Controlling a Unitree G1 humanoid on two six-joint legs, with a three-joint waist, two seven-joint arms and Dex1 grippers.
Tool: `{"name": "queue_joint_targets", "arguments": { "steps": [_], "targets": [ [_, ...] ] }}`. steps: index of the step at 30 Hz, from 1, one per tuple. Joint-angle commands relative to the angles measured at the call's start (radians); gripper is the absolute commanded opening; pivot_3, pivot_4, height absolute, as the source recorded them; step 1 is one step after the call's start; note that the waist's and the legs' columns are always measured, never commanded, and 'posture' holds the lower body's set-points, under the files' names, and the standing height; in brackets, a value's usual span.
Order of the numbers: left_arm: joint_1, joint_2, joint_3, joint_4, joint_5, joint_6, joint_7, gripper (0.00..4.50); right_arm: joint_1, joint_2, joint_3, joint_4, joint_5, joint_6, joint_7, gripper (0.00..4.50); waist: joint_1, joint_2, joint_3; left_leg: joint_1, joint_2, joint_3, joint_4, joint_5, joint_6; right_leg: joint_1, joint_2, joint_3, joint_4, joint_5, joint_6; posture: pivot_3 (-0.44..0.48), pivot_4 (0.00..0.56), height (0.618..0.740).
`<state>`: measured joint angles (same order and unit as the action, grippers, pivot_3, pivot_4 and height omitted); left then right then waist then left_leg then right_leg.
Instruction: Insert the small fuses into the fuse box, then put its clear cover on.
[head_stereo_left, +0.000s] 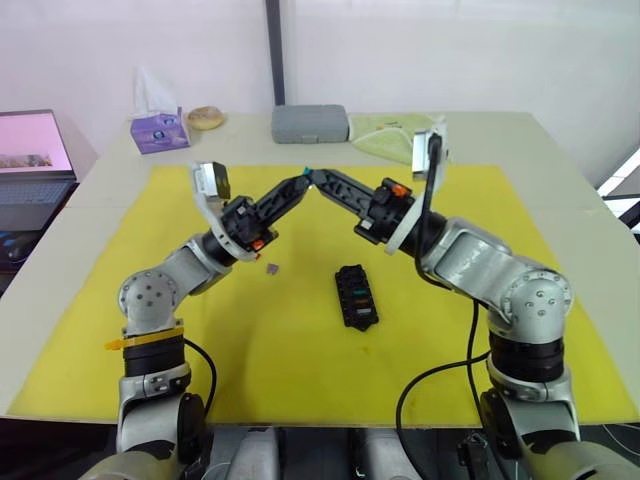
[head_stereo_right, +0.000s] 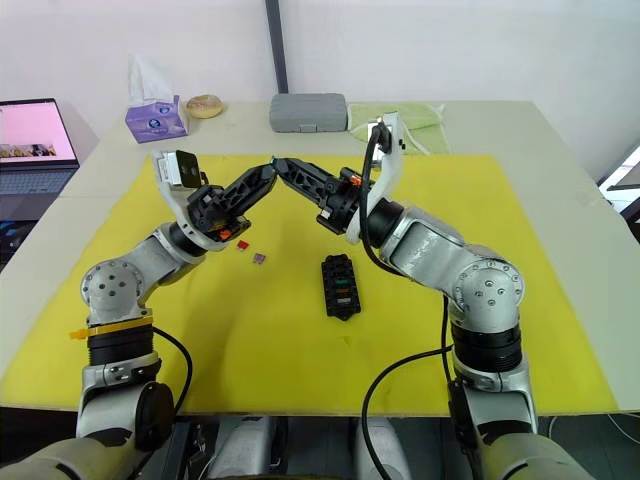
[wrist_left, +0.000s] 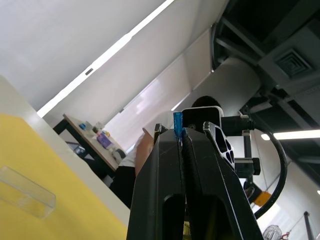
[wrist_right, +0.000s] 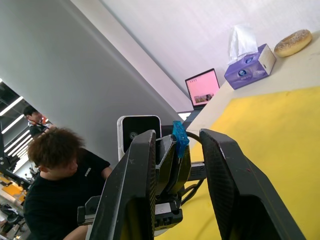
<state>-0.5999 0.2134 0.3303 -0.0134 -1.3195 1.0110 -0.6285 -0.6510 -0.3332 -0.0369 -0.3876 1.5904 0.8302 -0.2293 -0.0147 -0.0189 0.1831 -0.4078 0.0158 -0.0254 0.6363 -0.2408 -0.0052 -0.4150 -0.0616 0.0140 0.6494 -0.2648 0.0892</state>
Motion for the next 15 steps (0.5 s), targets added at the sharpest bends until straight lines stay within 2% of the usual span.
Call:
{"name": "queue_joint_targets", "arguments": {
  "steps": [1, 2, 3, 9, 12, 13, 14, 15],
  "targets": [
    [-0.007, 0.003, -0.001, -0.035, -0.03, -0.015, -0.002, 0.0, -0.01, 0.007, -0.004, -0.019, 0.002, -0.014, 0.009, 0.62, 0.0, 0.0, 0.0, 0.0, 0.0, 0.0, 0.0, 0.0, 0.0, 0.0, 0.0, 0.0, 0.0, 0.0, 0.0, 0.0, 0.15, 0.74],
    [-0.006, 0.003, -0.002, -0.036, -0.03, -0.015, -0.002, 0.0, -0.01, 0.007, -0.004, -0.02, 0.002, -0.013, 0.01, 0.16, 0.0, 0.0, 0.0, 0.0, 0.0, 0.0, 0.0, 0.0, 0.0, 0.0, 0.0, 0.0, 0.0, 0.0, 0.0, 0.0, 0.15, 0.74],
    [-0.006, 0.003, -0.003, -0.036, -0.03, -0.016, -0.001, 0.0, -0.009, 0.008, -0.004, -0.021, 0.002, -0.014, 0.01, 0.07, 0.0, 0.0, 0.0, 0.0, 0.0, 0.0, 0.0, 0.0, 0.0, 0.0, 0.0, 0.0, 0.0, 0.0, 0.0, 0.0, 0.15, 0.74],
    [-0.001, 0.009, -0.007, -0.039, -0.02, -0.02, -0.002, 0.0, -0.007, 0.012, -0.002, -0.023, 0.008, -0.016, 0.012, 0.07, 0.0, 0.0, 0.0, 0.0, 0.0, 0.0, 0.0, 0.0, 0.0, 0.0, 0.0, 0.0, 0.0, 0.0, 0.0, 0.0, 0.15, 0.74],
    [0.006, 0.027, -0.014, -0.037, -0.001, -0.019, -0.009, 0.95, -0.003, 0.011, -0.003, -0.025, 0.011, -0.015, 0.017, 0.0, -0.001, 0.0, 0.0, 0.0, 0.0, 0.0, 0.0, 0.0, 0.0, 0.0, 0.0, 0.0, 0.0, 0.0, 0.0, 0.0, 0.15, 0.74],
    [0.008, 0.036, -0.016, -0.037, -0.001, -0.015, -0.016, 1.34, 0.0, 0.01, -0.003, -0.026, 0.009, -0.014, 0.021, 0.0, -0.001, 0.0, 0.0, 0.0, 0.0, 0.0, -0.001, 0.0, 0.0, 0.0, 0.0, 0.0, 0.0, 0.0, 0.0, 0.0, 0.15, 0.74],
    [0.012, 0.053, -0.017, -0.039, -0.003, -0.006, -0.026, 1.94, 0.004, 0.006, -0.003, -0.028, 0.005, -0.011, 0.032, 0.0, -0.001, 0.0, 0.0, 0.0, 0.0, 0.0, -0.001, 0.0, 0.0, -0.001, 0.0, 0.0, 0.0, 0.0, 0.0, 0.0, 0.15, 0.74],
    [0.016, 0.074, -0.017, -0.042, -0.008, 0.007, -0.037, 2.3, 0.007, 0.0, -0.003, -0.029, -0.003, -0.009, 0.046, 0.0, -0.001, 0.0, 0.0, 0.0, 0.0, 0.0, -0.001, 0.0, 0.0, -0.001, 0.0, 0.0, 0.0, 0.0, 0.0, 0.0, 0.15, 0.74]
  ]
}}
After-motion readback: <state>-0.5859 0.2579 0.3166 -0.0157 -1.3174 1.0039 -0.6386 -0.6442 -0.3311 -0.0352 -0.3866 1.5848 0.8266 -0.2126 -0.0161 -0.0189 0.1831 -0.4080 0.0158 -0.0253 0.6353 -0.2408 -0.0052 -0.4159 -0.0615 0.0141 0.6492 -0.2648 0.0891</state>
